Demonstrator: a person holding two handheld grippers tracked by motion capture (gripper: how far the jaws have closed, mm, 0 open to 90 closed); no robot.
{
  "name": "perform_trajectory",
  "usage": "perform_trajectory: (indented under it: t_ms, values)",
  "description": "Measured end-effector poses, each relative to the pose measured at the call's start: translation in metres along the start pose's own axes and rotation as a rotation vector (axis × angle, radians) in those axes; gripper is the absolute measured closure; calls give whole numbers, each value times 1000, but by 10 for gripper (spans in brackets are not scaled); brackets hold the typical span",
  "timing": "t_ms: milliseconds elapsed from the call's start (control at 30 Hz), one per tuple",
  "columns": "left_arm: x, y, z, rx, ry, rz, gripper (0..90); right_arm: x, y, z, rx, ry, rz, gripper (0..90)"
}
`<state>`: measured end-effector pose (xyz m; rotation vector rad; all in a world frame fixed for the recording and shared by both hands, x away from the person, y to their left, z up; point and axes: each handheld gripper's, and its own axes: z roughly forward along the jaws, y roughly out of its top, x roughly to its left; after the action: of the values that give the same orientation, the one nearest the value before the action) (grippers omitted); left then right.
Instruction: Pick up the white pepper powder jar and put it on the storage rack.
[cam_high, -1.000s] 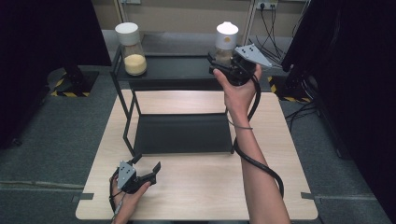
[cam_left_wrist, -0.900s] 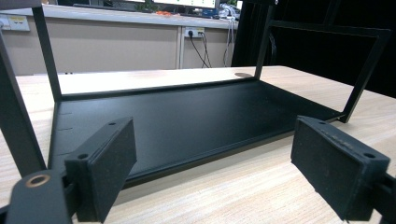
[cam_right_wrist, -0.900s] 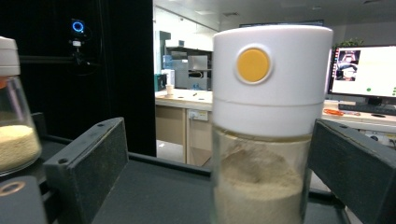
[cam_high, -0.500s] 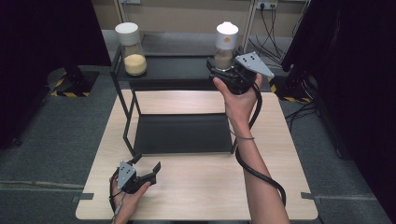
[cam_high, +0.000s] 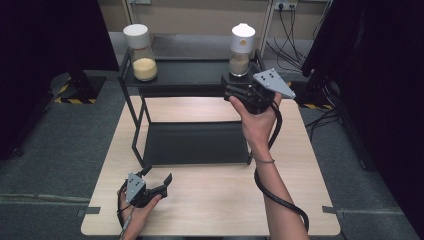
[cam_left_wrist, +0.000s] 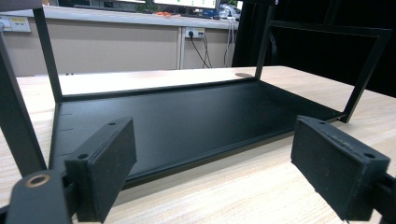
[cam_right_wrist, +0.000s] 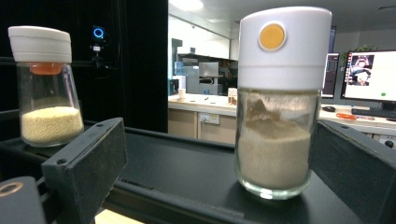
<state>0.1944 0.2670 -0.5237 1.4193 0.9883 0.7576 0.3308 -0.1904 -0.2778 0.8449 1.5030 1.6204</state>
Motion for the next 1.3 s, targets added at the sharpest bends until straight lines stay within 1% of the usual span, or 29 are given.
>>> perform_trajectory:
  t_ms: [533,800,1000,1300]
  values:
    - [0,0,0,0,1,-1,135,0,-23,-20,17,16,-4,49]
    - [0,0,0,-1,2,0,135,1,-33,-31,12,26,3,48]
    - [0,0,0,-1,2,-2,135,1,-40,-36,14,32,6,49]
    - [0,0,0,-2,3,-1,135,2,-49,-41,35,35,8,49]
